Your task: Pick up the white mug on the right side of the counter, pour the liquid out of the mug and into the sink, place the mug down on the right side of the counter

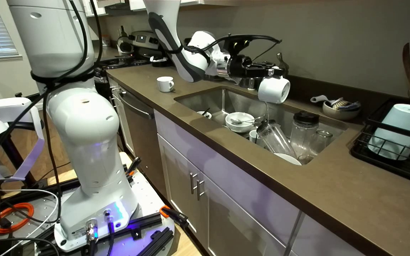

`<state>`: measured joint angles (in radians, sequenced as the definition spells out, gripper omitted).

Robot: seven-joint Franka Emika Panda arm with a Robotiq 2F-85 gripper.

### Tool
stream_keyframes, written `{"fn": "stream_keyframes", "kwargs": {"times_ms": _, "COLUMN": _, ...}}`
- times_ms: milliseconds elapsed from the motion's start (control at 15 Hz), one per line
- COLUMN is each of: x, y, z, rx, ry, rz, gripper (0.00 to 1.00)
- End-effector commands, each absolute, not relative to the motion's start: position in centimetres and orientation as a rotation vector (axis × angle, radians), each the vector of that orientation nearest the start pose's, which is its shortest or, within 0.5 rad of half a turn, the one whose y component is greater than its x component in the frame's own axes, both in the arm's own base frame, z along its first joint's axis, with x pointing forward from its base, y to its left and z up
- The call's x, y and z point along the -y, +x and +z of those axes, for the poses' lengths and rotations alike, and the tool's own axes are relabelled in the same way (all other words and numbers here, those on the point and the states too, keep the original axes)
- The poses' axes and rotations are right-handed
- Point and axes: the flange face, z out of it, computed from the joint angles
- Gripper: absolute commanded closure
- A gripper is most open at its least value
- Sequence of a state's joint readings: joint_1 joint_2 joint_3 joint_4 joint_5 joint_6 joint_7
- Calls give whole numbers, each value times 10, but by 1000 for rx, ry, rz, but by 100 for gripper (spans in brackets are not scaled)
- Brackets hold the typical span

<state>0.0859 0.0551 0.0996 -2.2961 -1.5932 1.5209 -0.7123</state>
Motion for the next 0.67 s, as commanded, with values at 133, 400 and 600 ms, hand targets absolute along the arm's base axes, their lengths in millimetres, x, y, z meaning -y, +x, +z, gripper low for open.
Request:
{"fn": "stream_keyframes", "kwargs": {"times_ms": 133, "x": 19, "y": 504, "z": 372, "rx": -1200, "ry": 1093, "rz": -1049, "gripper": 84}}
{"fn": "stream_keyframes", "kwargs": {"times_ms": 400, "x": 19, "y": 504, "z": 370, "rx": -1202, "ry": 1092, "rz": -1051, "gripper": 84}}
{"fn": "stream_keyframes", "kwargs": {"times_ms": 600, "x": 19, "y": 504, "z": 370, "rx": -1202, "ry": 1092, "rz": -1051, "gripper": 84}}
